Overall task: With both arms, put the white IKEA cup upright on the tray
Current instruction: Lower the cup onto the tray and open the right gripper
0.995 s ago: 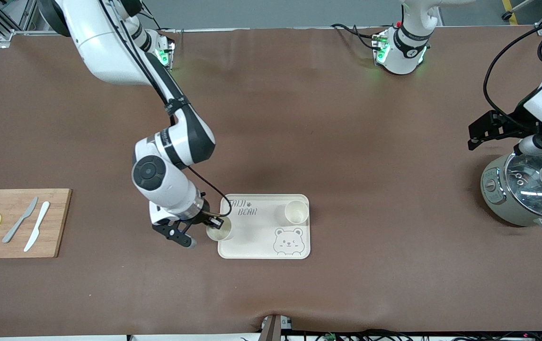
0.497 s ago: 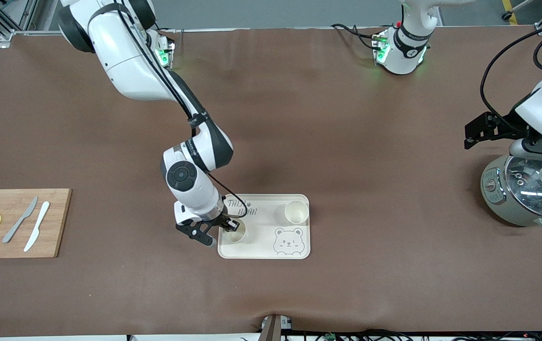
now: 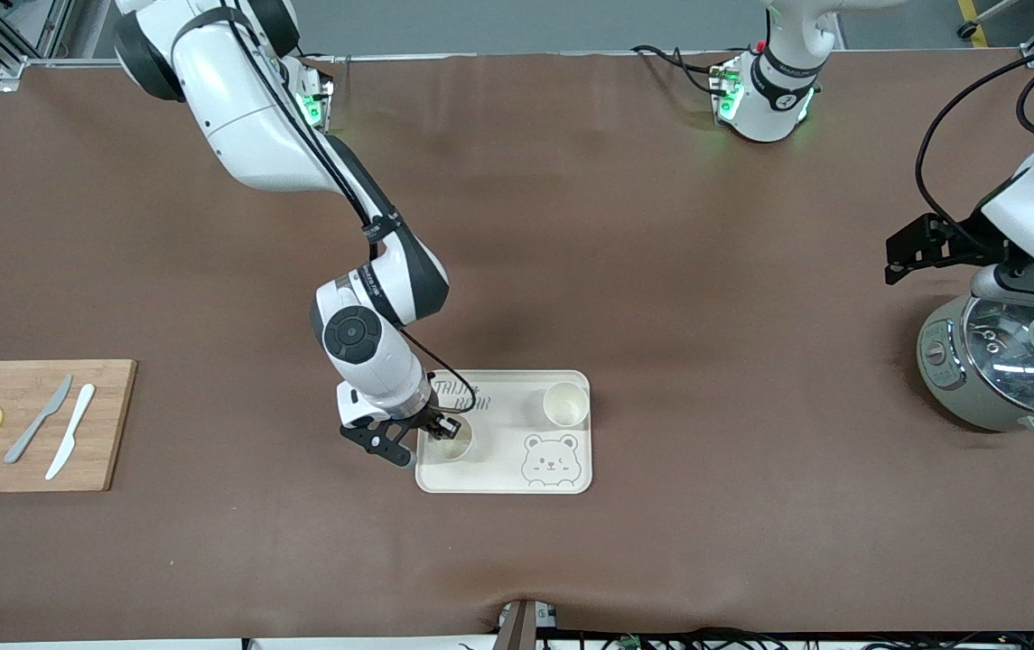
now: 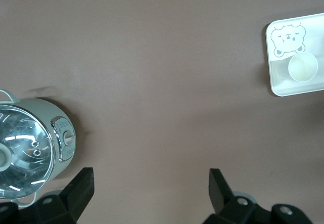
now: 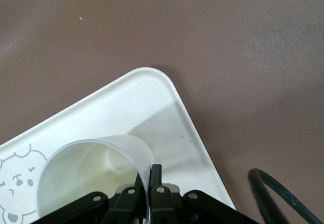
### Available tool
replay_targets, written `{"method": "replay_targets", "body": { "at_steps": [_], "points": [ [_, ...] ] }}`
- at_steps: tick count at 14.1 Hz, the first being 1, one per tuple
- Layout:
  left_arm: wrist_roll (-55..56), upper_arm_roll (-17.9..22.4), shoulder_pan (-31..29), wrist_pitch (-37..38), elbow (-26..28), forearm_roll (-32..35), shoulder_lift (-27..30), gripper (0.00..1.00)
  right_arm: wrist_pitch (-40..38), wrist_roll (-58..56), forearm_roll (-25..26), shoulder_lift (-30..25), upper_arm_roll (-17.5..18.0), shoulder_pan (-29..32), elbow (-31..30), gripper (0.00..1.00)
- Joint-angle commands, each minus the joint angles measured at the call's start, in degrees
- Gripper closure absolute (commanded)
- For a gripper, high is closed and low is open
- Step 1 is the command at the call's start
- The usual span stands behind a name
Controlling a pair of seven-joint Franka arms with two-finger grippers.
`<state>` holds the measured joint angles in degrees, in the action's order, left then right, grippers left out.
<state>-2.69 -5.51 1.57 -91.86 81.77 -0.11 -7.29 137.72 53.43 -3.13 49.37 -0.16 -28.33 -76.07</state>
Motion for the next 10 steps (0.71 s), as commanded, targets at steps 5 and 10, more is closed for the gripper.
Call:
{"method": "replay_targets", "body": {
  "at_steps": [5,10],
  "points": [
    [-0.2,-0.2,-0.07,0.45,-0.11,1.07,0.7,0.0,1.14,2.82,3.83,1.78,-0.63,-1.02,1.02,1.0],
    [0.05,-0.2,0.01,0.45,-0.12,1.07,0.79,0.0,1.41,2.73,8.21,1.78,-0.63,-0.94,1.02,0.0]
  ]
}}
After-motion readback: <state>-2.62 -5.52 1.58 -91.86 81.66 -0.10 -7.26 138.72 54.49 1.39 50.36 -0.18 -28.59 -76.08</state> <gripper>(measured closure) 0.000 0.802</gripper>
